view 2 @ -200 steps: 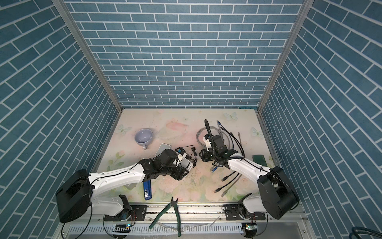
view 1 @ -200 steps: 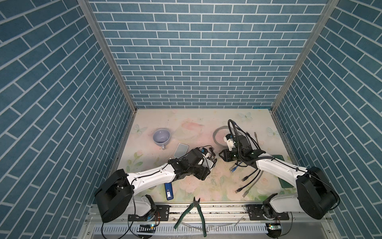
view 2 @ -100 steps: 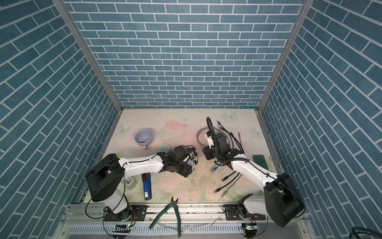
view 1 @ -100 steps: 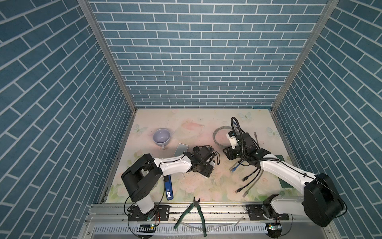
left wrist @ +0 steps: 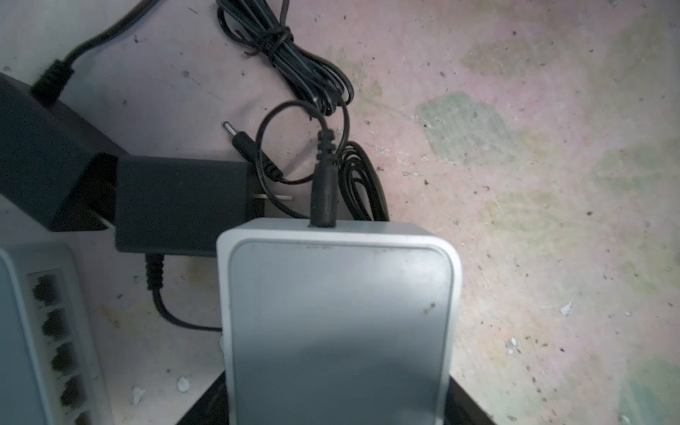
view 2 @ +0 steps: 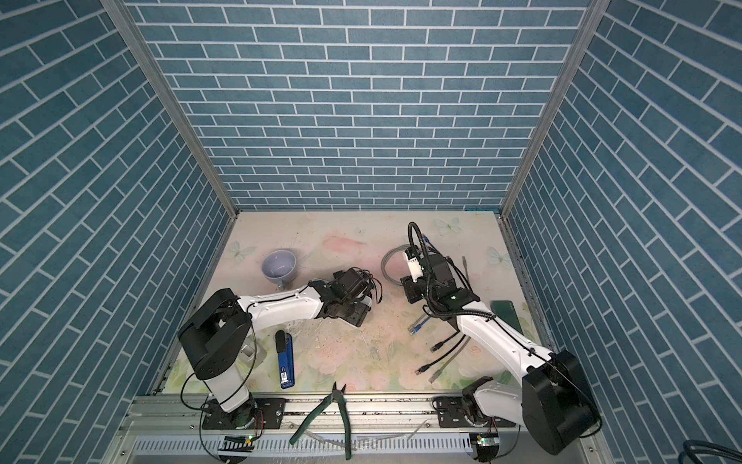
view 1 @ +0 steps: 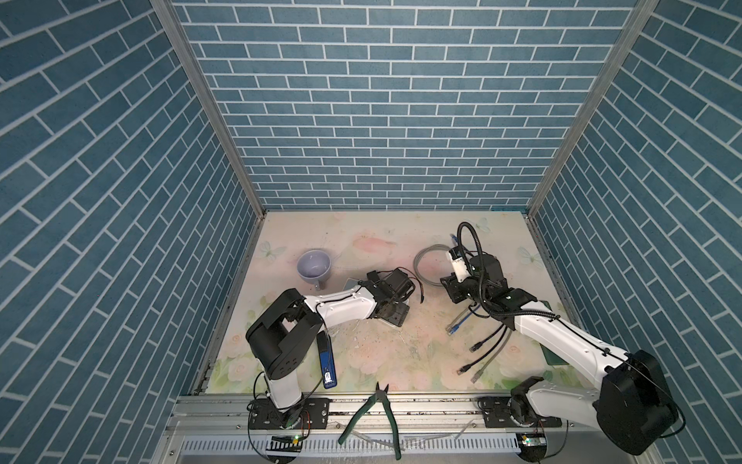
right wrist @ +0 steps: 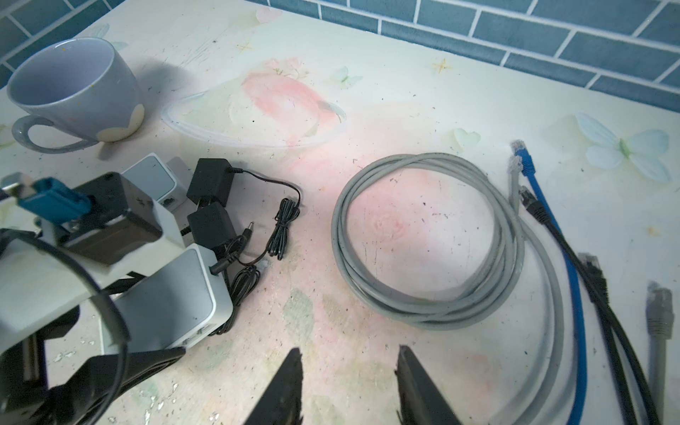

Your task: Insert the plug into the switch port

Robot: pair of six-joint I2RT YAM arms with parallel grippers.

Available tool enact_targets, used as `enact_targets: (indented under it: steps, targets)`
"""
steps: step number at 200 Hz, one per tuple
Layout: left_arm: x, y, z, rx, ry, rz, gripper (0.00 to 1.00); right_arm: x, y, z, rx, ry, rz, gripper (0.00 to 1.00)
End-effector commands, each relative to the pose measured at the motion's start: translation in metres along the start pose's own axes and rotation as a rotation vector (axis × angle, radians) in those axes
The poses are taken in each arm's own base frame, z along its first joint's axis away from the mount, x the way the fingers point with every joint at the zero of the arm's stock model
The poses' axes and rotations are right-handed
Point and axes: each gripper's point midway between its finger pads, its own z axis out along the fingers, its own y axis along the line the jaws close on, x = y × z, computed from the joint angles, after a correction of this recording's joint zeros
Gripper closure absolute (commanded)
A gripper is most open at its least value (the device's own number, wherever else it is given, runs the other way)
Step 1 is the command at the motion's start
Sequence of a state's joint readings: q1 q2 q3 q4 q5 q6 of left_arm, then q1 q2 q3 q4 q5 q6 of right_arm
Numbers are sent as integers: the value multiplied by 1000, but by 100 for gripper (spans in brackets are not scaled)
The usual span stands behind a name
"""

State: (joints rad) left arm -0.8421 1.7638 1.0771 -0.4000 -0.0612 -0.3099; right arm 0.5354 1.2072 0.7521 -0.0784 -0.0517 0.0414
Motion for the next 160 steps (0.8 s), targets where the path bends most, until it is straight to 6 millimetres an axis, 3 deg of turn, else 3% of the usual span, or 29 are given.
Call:
enact_targets:
  steps: [1, 29, 68, 111, 160]
  targets:
    - [21, 13, -3, -56, 73, 17, 44, -18, -5, -12, 28, -112, -125, 57]
    - [35, 7, -14, -22, 62, 8, 43, -29, -16, -23, 95, -185, -154, 49]
    - [48, 0, -30, 35, 59, 5, 43, -29, -13, -24, 88, -182, -215, 49]
    - [64, -3, -22, 51, 127, 25, 42, -18, -14, -20, 90, -138, -272, 47]
    - [59, -7, -1, 39, 156, 38, 38, 9, -5, -7, 22, -33, -374, 47]
